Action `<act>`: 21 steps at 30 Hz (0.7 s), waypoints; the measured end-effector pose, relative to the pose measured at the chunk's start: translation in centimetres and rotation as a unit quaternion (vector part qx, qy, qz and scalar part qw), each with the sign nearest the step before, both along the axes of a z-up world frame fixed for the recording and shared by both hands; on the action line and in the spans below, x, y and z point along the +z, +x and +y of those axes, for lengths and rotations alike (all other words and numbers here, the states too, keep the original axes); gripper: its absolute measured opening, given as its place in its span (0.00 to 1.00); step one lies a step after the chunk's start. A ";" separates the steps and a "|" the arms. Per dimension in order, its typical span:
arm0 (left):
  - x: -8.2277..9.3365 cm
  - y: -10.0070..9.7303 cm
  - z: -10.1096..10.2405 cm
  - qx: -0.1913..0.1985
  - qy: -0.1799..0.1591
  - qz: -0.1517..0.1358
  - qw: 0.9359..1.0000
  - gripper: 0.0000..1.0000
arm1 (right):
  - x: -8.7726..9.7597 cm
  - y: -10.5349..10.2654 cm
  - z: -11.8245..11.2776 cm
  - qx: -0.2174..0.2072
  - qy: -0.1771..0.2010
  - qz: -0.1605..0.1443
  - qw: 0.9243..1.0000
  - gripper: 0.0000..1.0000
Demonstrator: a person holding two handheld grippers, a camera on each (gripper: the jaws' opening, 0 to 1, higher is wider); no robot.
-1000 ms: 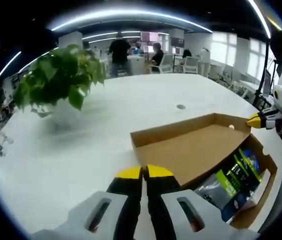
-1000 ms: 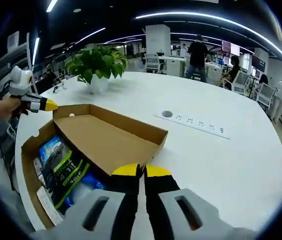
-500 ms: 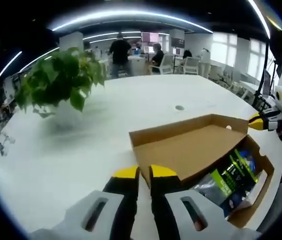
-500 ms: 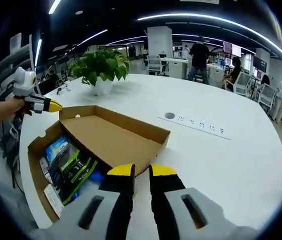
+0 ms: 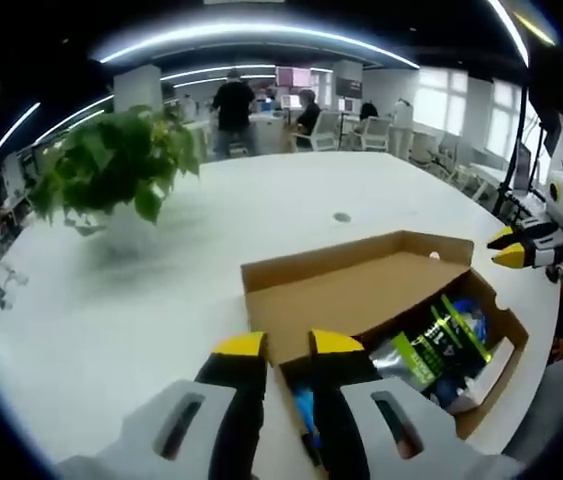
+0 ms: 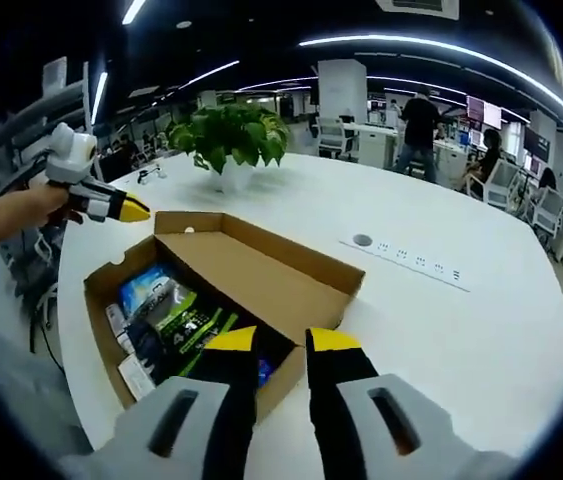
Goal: Operate the shoe box by opening the lid, removing the specified soft item, and placing it in the target area until the item is outside and the box remains undamaged.
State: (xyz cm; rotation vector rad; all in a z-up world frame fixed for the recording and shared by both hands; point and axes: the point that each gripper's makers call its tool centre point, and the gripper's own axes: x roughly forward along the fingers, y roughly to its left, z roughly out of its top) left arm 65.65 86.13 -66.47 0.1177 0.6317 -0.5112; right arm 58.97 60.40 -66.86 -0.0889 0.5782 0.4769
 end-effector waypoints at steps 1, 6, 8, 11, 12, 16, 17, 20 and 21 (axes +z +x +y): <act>-0.1 -0.2 0.0 -0.001 -0.001 0.001 1.000 0.15 | -0.1 -0.1 0.1 0.002 0.002 0.004 1.000 0.16; -0.3 -1.5 -0.5 -0.011 -0.003 0.004 1.000 0.20 | -0.7 -0.8 1.2 0.017 -0.002 0.014 1.000 0.18; -0.5 -2.2 -0.9 -0.017 -0.005 0.007 1.000 0.21 | -0.9 -1.0 1.6 0.023 -0.002 0.018 1.000 0.18; -0.8 -3.3 -1.3 -0.026 -0.005 0.012 1.000 0.23 | -1.5 -1.3 2.5 0.031 0.003 0.031 0.999 0.19; -0.8 -3.5 -1.4 -0.027 -0.004 0.013 1.000 0.23 | -1.6 -1.4 2.7 0.034 0.003 0.034 0.999 0.19; -1.0 -4.7 -2.0 -0.040 -0.005 0.018 0.999 0.26 | -2.2 -1.7 3.6 0.043 0.006 0.047 0.998 0.20; -1.0 -4.9 -2.1 -0.042 -0.006 0.019 0.999 0.27 | -2.4 -1.8 3.8 0.045 0.009 0.051 0.998 0.20; -1.0 -5.8 -2.7 -0.053 -0.007 0.018 0.998 0.30 | -3.0 -1.9 4.3 0.049 0.011 0.062 0.997 0.22; -1.0 -6.0 -2.8 -0.056 -0.007 0.017 0.998 0.31 | -3.4 -2.0 4.4 0.051 0.011 0.069 0.996 0.22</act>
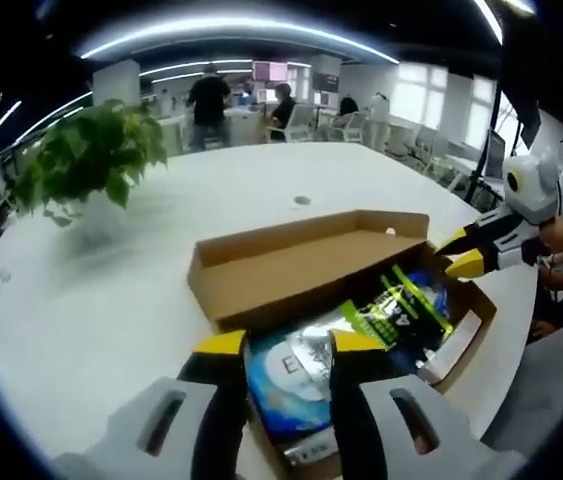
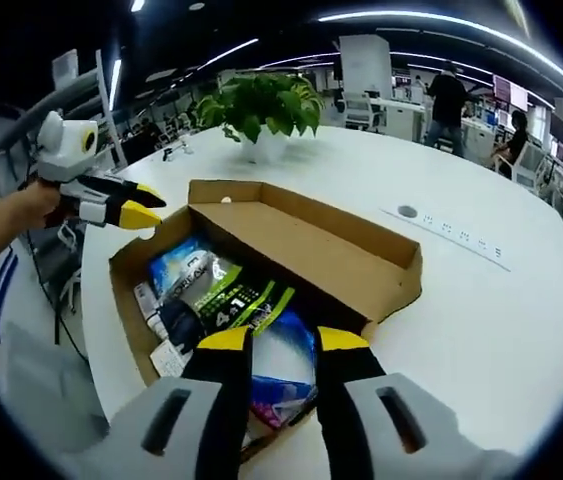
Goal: Operate the shoe box by opening the lid, removing the specified soft item, and placing it in the target area until the item is outside and the box remains undamaged.
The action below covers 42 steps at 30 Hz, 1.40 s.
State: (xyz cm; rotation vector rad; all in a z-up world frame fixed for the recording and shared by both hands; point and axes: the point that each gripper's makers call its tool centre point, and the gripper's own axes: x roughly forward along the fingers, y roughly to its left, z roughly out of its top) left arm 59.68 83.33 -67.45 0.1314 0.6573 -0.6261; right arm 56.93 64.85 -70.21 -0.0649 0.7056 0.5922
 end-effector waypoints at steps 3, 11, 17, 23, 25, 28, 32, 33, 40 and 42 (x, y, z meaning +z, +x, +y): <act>0.0 -0.6 -0.4 -0.008 -0.001 0.000 1.000 0.33 | -0.5 -0.1 0.4 0.004 0.002 0.010 1.000 0.23; -0.3 -1.8 -1.0 -0.018 -0.005 0.003 1.000 0.37 | -1.6 -0.2 1.6 0.011 0.015 0.035 0.999 0.23; -0.1 -2.6 -1.3 -0.025 -0.009 0.003 1.000 0.40 | -2.4 0.0 2.5 0.017 0.019 0.050 0.998 0.24; -0.1 -3.3 -1.3 -0.029 -0.007 0.002 1.000 0.43 | -3.4 0.0 3.3 0.022 0.018 0.068 0.997 0.25; -0.2 -3.6 -1.2 -0.030 -0.009 0.003 1.000 0.43 | -3.8 0.0 3.4 0.023 0.015 0.074 0.997 0.25; -0.5 -4.0 -1.1 -0.032 -0.007 0.005 0.999 0.44 | -4.2 0.0 3.6 0.022 0.015 0.082 0.996 0.24; -0.9 -4.4 -0.9 -0.033 -0.003 0.011 0.999 0.44 | -4.5 0.0 3.9 0.017 0.020 0.091 0.995 0.20; -1.0 -4.4 -0.9 -0.033 -0.002 0.012 0.999 0.44 | -4.5 0.1 3.9 0.016 0.020 0.091 0.995 0.19; -1.7 -4.4 -1.1 -0.036 0.007 0.022 0.999 0.42 | -4.2 0.1 3.6 0.027 0.002 0.079 0.997 0.06; -2.0 -4.3 -1.2 -0.038 0.010 0.027 0.999 0.41 | -4.1 0.0 3.5 0.029 0.000 0.077 0.997 0.03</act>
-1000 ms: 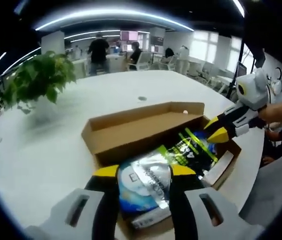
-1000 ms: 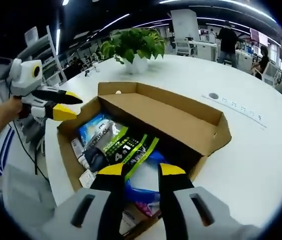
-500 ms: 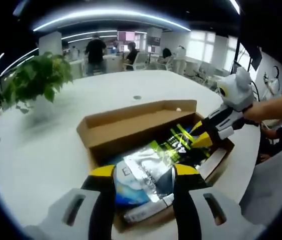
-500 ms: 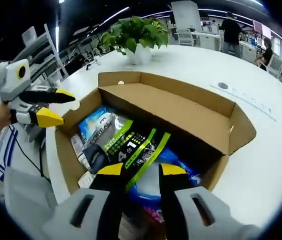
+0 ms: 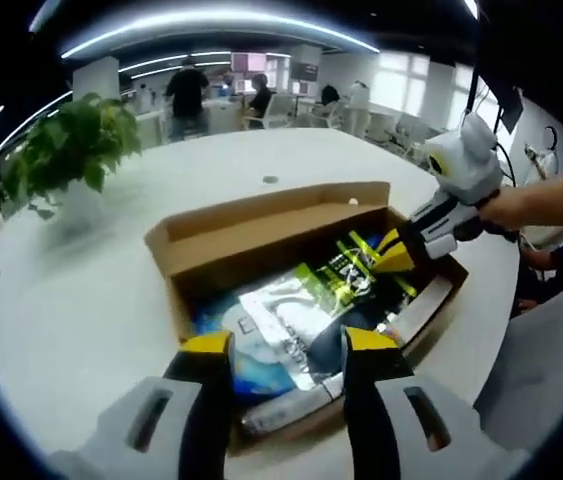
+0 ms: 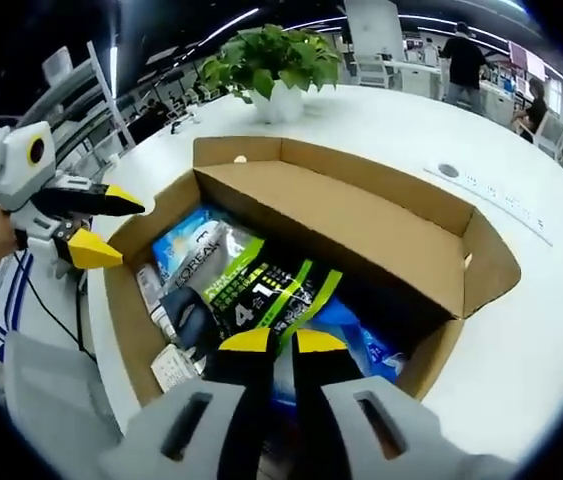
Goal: Operate the shoe box by opening the lid, removing the specified soft item, and placing it in the target area until the item is outside and the box remains undamaged.
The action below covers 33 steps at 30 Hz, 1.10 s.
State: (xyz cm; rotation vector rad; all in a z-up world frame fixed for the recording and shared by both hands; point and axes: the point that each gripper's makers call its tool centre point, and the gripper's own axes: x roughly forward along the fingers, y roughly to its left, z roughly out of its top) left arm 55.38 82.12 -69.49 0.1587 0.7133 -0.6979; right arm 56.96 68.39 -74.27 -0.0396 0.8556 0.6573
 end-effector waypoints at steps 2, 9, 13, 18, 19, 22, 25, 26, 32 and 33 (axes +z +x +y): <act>-0.3 0.1 -0.1 -0.003 0.003 0.003 1.000 0.41 | 0.0 -0.1 0.0 0.002 0.000 0.001 1.000 0.02; -0.9 0.2 -0.6 -0.014 0.014 0.014 1.000 0.39 | 0.4 -0.4 -0.3 0.019 -0.022 -0.018 0.999 0.00; -1.2 0.4 -0.9 -0.019 0.017 0.018 0.999 0.38 | 0.8 -0.4 -0.9 0.031 -0.042 -0.035 0.998 0.00; -1.8 0.7 -1.6 -0.029 0.026 0.027 0.999 0.36 | 1.0 -0.3 -1.7 0.037 -0.062 -0.049 0.996 0.00; -2.0 0.9 -1.9 -0.032 0.026 0.028 0.999 0.36 | 1.0 -0.2 -1.9 0.040 -0.068 -0.051 0.996 0.00; -2.4 1.2 -2.3 -0.035 0.027 0.038 0.998 0.35 | 0.9 -0.2 -2.2 0.044 -0.076 -0.055 0.995 0.00; -3.0 1.4 -2.7 -0.038 0.026 0.051 0.998 0.35 | 0.8 -0.3 -2.3 0.051 -0.087 -0.060 0.993 0.00; -3.2 1.3 -2.8 -0.038 0.027 0.054 0.997 0.34 | 0.7 -0.3 -2.3 0.052 -0.090 -0.061 0.993 0.00; -4.2 1.3 -3.2 -0.043 0.027 0.075 0.996 0.33 | 0.4 -0.3 -2.3 0.065 -0.110 -0.069 0.989 0.00; -4.4 1.2 -3.2 -0.043 0.025 0.079 0.996 0.33 | 0.4 -0.3 -2.4 0.065 -0.111 -0.069 0.989 0.00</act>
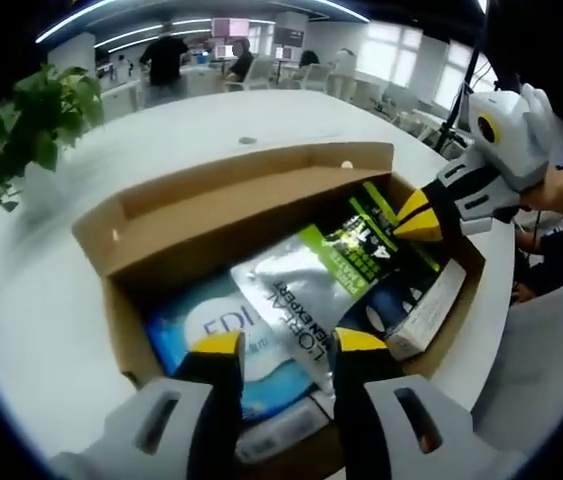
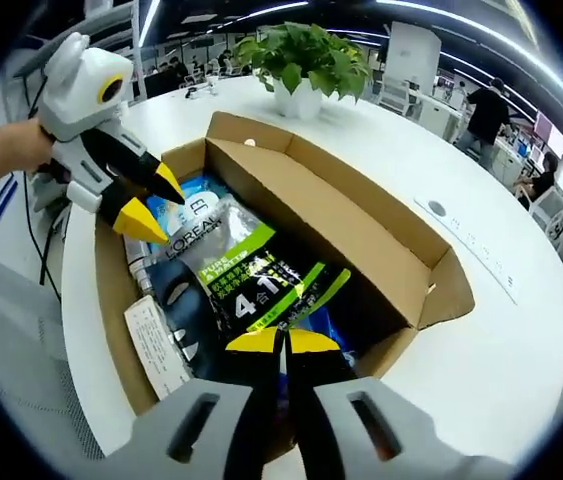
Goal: Operate the shoe box by opening the lid, removing the specified soft item, and placing it in the target area until the item is outside and the box remains undamaged.
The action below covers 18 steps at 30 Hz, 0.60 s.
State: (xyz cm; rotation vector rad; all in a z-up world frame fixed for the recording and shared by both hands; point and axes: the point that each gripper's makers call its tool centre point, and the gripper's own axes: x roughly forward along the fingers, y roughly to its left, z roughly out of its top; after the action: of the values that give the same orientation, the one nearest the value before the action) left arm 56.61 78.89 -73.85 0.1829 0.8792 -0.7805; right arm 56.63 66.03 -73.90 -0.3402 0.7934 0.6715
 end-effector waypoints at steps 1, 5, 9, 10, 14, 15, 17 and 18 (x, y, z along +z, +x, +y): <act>-0.2 0.0 -0.1 -0.001 -0.001 0.004 1.000 0.33 | 0.0 0.0 0.0 0.000 -0.001 0.000 1.000 0.00; -0.7 0.0 -0.2 -0.001 -0.003 0.014 1.000 0.32 | -0.4 0.0 -0.2 0.000 -0.002 0.003 1.000 0.00; -1.0 0.1 -0.4 0.004 -0.012 0.024 1.000 0.31 | -0.6 0.0 -0.2 0.000 -0.004 0.004 1.000 0.00; -1.0 0.0 -0.4 0.003 -0.013 0.025 1.000 0.30 | -0.7 0.0 -0.2 0.001 -0.005 0.004 1.000 0.00; -1.3 0.1 -0.6 0.009 -0.024 0.035 0.999 0.27 | -0.8 0.0 -0.3 0.001 -0.004 0.005 1.000 0.00; -1.3 0.1 -0.6 0.011 -0.029 0.037 0.999 0.26 | -0.8 0.0 -0.3 0.001 -0.004 0.005 1.000 0.00; -1.3 0.1 -0.8 0.015 -0.039 0.043 0.998 0.25 | -0.9 0.0 -0.3 0.001 -0.004 0.004 1.000 0.00; -1.3 0.1 -0.9 0.017 -0.046 0.046 0.998 0.24 | -0.9 0.0 -0.3 0.001 -0.004 0.004 1.000 0.00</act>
State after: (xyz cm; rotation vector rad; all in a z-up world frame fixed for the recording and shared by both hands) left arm 56.70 77.94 -75.12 0.0504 0.9292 -0.8012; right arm 56.62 65.73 -74.84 -0.3467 0.8033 0.6728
